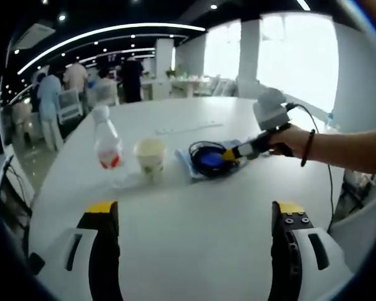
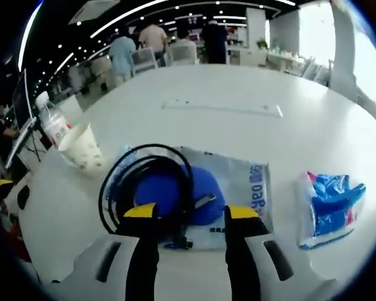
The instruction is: Arrange the tabletop items into an orderly group along one side of the table until the central work area is clear of visible clutter.
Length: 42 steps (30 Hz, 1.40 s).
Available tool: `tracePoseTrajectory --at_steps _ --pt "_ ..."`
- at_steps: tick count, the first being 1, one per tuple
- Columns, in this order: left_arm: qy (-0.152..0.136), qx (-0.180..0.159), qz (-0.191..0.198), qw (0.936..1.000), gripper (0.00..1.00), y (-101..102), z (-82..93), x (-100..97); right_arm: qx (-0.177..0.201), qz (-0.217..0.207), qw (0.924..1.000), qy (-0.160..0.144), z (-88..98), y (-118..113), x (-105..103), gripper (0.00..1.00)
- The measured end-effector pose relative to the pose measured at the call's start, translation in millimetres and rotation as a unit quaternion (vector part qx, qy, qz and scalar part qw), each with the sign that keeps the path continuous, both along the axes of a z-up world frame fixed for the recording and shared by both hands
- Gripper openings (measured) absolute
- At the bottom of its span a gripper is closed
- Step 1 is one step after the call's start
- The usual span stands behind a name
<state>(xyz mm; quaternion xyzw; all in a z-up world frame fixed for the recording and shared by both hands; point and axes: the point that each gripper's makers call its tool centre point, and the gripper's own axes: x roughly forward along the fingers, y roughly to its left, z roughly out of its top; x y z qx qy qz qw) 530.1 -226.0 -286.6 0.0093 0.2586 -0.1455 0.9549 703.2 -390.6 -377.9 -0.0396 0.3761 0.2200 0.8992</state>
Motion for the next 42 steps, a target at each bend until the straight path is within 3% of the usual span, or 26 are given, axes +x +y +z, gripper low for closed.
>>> tracePoseTrajectory --at_steps 14,25,29,36,42 --pt "0.006 0.035 0.009 0.9993 0.99 15 -4.0 2.9 0.006 -0.072 0.9972 0.019 -0.7 6 -6 0.19" --pt "-0.011 0.072 0.014 0.9973 0.95 23 1.4 4.5 -0.049 -0.099 0.9934 0.028 -2.4 5 -6 0.11" --pt "-0.002 0.062 0.010 0.9980 0.94 20 -1.4 2.7 -0.007 -0.129 0.9897 0.062 -2.1 2 -7 0.10" --pt "-0.012 0.072 0.014 0.9972 0.99 24 0.4 5.3 0.014 -0.123 0.9885 0.087 3.6 -9 -16 0.09" --pt "-0.004 0.055 0.016 0.9984 0.99 24 -1.5 1.6 0.023 -0.113 0.9898 0.083 18.4 -17 -24 0.09"
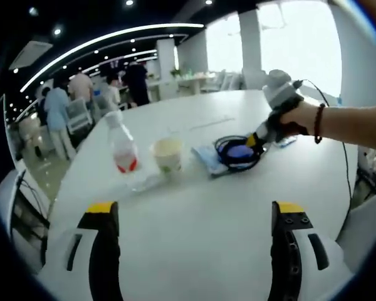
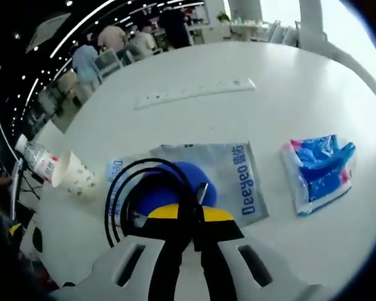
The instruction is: Arrange the tabletop items into an orderly group along one side of the table until the central work area is clear of visible clutter.
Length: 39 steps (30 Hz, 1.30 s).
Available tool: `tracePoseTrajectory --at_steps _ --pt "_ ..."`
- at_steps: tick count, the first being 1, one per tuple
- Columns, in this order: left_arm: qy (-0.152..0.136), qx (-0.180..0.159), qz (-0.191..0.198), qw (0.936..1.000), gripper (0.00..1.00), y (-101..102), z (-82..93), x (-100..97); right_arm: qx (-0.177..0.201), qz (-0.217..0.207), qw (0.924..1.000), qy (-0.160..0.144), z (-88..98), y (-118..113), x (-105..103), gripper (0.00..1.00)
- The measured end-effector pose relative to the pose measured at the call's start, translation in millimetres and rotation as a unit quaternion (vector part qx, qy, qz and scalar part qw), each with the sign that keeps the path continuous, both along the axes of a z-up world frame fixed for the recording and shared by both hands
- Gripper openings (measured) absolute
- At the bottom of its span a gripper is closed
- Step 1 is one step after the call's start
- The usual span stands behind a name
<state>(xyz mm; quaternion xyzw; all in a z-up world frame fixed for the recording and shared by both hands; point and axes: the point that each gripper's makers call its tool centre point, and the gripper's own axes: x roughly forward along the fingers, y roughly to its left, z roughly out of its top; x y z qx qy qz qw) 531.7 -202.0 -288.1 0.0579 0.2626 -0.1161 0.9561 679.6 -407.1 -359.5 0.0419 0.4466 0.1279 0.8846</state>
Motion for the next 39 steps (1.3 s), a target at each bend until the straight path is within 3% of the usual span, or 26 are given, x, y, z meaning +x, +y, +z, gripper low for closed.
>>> tracePoseTrajectory --at_steps 1,6,8,21,29,39 --pt "-0.001 -0.023 0.002 0.9997 0.99 -3 1.7 -1.0 0.005 0.002 1.0000 -0.001 4.0 -1 -2 0.09" --pt "-0.004 -0.022 0.000 0.9997 0.99 -1 5.1 -3.0 0.013 0.012 0.9998 -0.006 16.7 -10 -11 0.09" --pt "0.000 -0.039 0.001 0.9993 0.99 -4 5.2 -2.9 0.015 0.013 0.9998 -0.006 20.3 -17 -16 0.09" --pt "0.005 -0.027 -0.022 0.9994 0.99 -14 4.6 -2.8 0.029 -0.024 0.9992 -0.009 40.7 -73 -39 0.09" --pt "0.010 -0.023 -0.023 0.9994 0.99 -15 1.5 -4.9 0.008 -0.030 0.9995 -0.003 35.9 -102 -49 0.10" --pt "0.018 -0.018 -0.023 0.9994 0.99 -14 -2.7 -6.4 -0.002 -0.028 0.9993 0.023 16.8 -119 -62 0.10"
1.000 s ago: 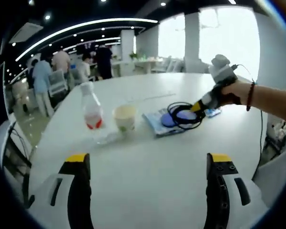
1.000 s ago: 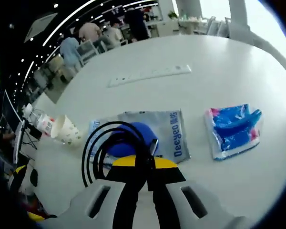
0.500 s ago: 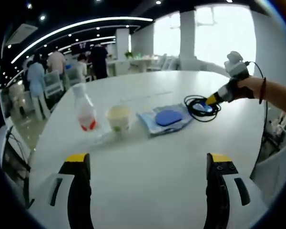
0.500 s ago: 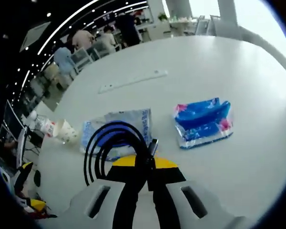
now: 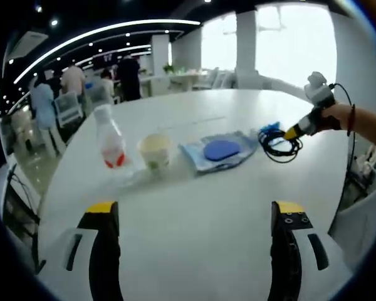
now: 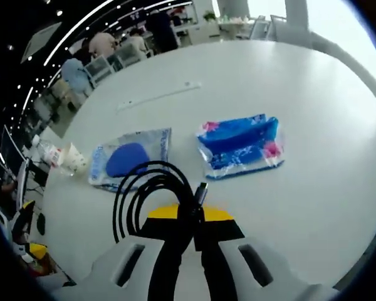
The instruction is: Arrange the tabletop items into an orderly group along one side of the table until the central work area is clear of visible clutter.
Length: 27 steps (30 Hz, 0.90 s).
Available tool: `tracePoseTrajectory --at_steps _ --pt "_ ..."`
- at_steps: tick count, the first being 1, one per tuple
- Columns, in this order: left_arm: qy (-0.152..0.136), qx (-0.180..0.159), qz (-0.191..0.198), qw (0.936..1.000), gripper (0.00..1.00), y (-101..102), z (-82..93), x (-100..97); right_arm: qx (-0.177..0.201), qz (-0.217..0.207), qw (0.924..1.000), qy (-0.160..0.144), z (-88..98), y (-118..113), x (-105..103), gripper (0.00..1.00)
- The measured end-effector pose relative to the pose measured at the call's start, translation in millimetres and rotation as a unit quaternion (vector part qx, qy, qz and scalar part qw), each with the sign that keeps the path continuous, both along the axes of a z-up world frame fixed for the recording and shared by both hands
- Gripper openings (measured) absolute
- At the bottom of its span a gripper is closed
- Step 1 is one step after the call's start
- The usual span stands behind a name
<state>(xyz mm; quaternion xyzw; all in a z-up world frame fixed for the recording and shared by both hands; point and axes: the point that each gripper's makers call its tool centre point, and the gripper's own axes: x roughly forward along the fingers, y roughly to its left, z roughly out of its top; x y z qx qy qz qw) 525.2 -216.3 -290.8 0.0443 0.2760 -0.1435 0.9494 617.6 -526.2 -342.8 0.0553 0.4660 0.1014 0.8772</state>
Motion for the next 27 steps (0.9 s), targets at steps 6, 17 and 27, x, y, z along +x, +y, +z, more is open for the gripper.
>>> tracePoseTrajectory --at_steps 6,17,27 --pt "0.005 0.004 0.000 1.0000 0.98 1 -2.8 -0.5 -0.001 0.003 0.9998 0.018 -15.2 -7 -5 0.10" --pt "0.013 0.007 -0.007 0.9999 0.97 -3 -7.2 -1.1 0.008 0.010 0.9997 0.022 -32.7 -13 -5 0.10" --pt "0.015 0.012 -0.012 0.9997 0.96 -4 -8.1 -1.4 -0.013 0.032 0.9994 0.009 -41.6 -15 -3 0.11"
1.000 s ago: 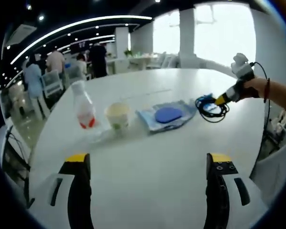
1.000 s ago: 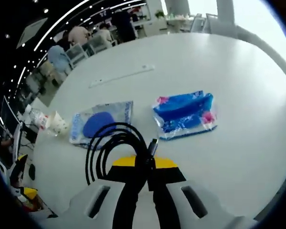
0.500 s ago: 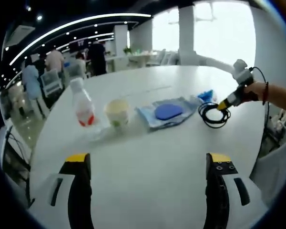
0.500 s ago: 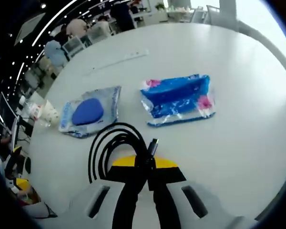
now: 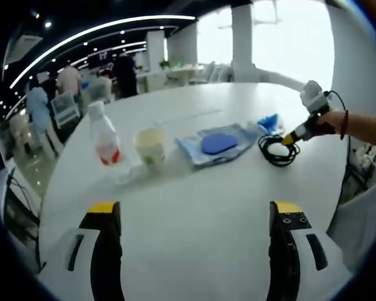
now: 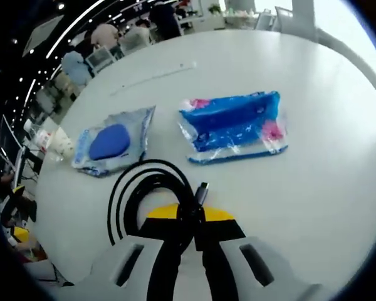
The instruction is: Arrange the tabletop items into an orderly group along one side of the table until the central work area is clear of visible clutter.
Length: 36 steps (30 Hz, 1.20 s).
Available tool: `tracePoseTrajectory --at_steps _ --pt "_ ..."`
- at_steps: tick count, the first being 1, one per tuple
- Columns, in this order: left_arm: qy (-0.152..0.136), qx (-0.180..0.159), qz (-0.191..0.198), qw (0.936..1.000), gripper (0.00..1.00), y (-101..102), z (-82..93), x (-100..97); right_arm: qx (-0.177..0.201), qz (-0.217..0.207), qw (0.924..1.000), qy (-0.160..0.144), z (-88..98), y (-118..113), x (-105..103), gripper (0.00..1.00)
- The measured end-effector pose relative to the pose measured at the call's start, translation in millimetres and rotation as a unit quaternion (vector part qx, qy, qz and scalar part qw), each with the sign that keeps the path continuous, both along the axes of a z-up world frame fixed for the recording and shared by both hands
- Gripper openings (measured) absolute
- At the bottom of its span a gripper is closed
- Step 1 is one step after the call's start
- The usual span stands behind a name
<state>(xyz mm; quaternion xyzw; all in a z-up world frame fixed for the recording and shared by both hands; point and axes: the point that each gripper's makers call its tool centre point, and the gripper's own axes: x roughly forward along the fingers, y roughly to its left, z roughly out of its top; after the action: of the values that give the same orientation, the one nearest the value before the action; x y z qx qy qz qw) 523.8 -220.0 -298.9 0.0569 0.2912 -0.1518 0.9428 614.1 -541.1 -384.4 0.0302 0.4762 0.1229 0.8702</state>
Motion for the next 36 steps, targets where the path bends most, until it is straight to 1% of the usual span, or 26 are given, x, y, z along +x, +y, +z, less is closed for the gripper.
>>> tracePoseTrajectory --at_steps 1,3,4,6,9,12,14,16,17,21,22,23,25,26,29,30,31,33,35,36 --pt "0.000 -0.001 0.002 1.0000 0.96 0 -0.1 -0.1 -0.009 0.006 0.9999 -0.002 -2.2 -1 0 0.11" --pt "0.001 0.002 0.004 1.0000 0.96 2 -0.4 -0.4 -0.013 0.010 0.9998 -0.006 -4.3 -1 -1 0.12" --pt "0.002 0.004 0.004 1.0000 0.96 3 -0.6 -0.6 -0.019 0.018 0.9996 -0.010 -6.1 -1 -1 0.12" --pt "0.002 0.004 0.007 1.0000 0.96 4 -0.6 -0.9 -0.026 0.031 0.9991 -0.009 -9.7 -1 -2 0.12" --pt "0.003 0.002 0.010 0.9999 0.96 5 -2.0 -0.6 -0.032 0.043 0.9982 -0.027 -7.5 -1 1 0.12" --pt "0.010 0.004 0.006 0.9999 0.96 3 -5.2 -2.2 -0.036 0.044 0.9975 -0.042 -4.7 -2 5 0.13" --pt "0.011 0.006 0.004 0.9999 0.96 2 -5.8 -2.2 -0.029 0.036 0.9976 -0.051 -2.3 -2 8 0.13" --pt "0.010 0.008 0.004 0.9999 0.96 2 -5.5 -2.1 -0.024 0.035 0.9977 -0.054 -1.2 -2 9 0.15" --pt "0.010 0.009 0.004 0.9999 0.96 3 -5.6 -2.2 -0.027 0.034 0.9974 -0.057 -0.4 -3 10 0.17" --pt "0.008 0.009 0.007 0.9999 0.97 5 -4.5 -1.8 -0.030 0.037 0.9966 -0.067 4.1 -4 9 0.36" --pt "0.008 0.011 0.005 0.9999 0.98 5 -4.1 -1.5 -0.035 0.039 0.9960 -0.072 6.1 -5 9 0.38" --pt "0.006 0.016 0.002 0.9998 0.99 5 -3.4 -1.1 -0.037 0.044 0.9955 -0.076 8.0 -5 8 0.38" --pt "0.004 0.023 -0.002 0.9997 0.99 4 -2.8 -0.9 -0.029 0.052 0.9943 -0.089 13.6 -2 8 0.38" --pt "0.004 0.024 -0.003 0.9997 0.99 3 -3.0 -1.2 -0.024 0.053 0.9940 -0.092 15.9 -1 7 0.41" --pt "0.007 0.036 -0.006 0.9993 0.99 4 -3.7 -2.3 -0.015 0.061 0.9916 -0.113 25.2 5 7 0.55" --pt "0.007 0.040 -0.005 0.9992 0.99 6 -3.7 -2.4 -0.013 0.067 0.9904 -0.120 29.3 7 6 0.59" --pt "0.006 0.038 -0.004 0.9992 0.99 6 -3.6 -2.3 -0.004 0.072 0.9890 -0.129 34.7 11 4 0.62" --pt "0.006 0.027 -0.001 0.9996 0.99 8 -2.6 -3.2 0.001 0.079 0.9879 -0.133 39.6 14 0 0.71" --pt "0.007 0.021 0.002 0.9998 0.99 9 -2.5 -4.3 0.007 0.087 0.9855 -0.145 46.5 19 -4 0.83" --pt "0.007 0.020 0.003 0.9998 0.99 9 -2.2 -4.4 0.012 0.093 0.9835 -0.155 50.9 22 -6 0.87"
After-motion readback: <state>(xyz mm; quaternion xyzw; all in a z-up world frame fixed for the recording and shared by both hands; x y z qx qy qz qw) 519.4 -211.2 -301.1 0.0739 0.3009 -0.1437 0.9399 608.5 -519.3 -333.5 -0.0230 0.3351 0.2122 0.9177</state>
